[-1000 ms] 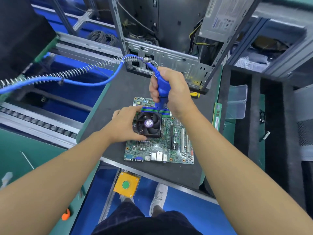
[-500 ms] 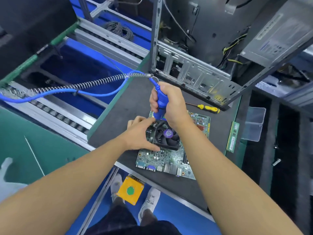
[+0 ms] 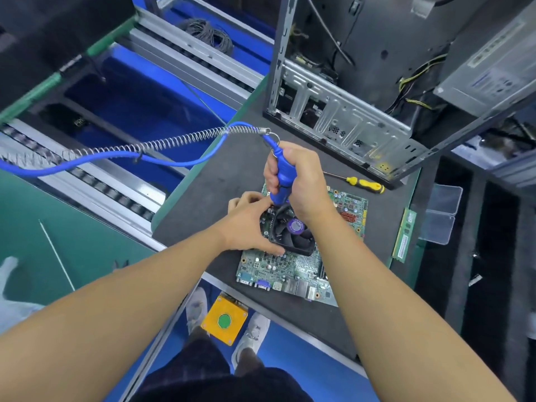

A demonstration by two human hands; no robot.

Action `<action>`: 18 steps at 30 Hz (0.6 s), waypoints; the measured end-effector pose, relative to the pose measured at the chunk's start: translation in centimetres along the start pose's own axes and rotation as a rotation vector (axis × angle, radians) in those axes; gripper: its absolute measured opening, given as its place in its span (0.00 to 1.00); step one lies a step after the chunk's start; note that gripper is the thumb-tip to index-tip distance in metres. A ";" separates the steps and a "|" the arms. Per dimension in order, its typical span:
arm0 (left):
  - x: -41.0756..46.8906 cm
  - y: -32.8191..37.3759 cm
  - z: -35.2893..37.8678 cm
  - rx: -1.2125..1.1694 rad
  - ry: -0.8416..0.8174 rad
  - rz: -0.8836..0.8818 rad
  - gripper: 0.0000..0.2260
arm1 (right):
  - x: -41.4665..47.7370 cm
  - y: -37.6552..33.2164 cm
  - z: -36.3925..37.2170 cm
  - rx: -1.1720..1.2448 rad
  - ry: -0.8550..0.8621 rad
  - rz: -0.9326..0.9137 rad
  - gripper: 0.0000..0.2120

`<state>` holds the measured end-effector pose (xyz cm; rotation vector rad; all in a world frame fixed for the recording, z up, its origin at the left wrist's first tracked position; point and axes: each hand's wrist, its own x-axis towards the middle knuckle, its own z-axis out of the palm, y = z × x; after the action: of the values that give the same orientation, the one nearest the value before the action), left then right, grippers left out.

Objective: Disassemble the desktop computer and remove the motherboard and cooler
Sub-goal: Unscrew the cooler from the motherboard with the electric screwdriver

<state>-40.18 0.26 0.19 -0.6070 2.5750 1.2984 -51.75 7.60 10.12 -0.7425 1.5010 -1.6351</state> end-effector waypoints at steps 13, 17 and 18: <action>0.4 0.1 -0.1 -0.063 -0.002 -0.039 0.43 | 0.0 0.0 0.4 -0.053 -0.026 -0.002 0.13; 0.4 0.3 -0.1 -0.066 0.010 -0.043 0.44 | 0.2 -0.3 0.4 -0.048 -0.015 0.002 0.11; 0.4 0.3 -0.1 -0.069 0.012 -0.047 0.44 | 0.3 -0.4 0.3 -0.043 -0.008 0.006 0.11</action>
<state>-40.65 0.26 0.34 -0.6855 2.5186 1.3767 -51.65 7.20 10.56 -0.7663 1.5354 -1.5985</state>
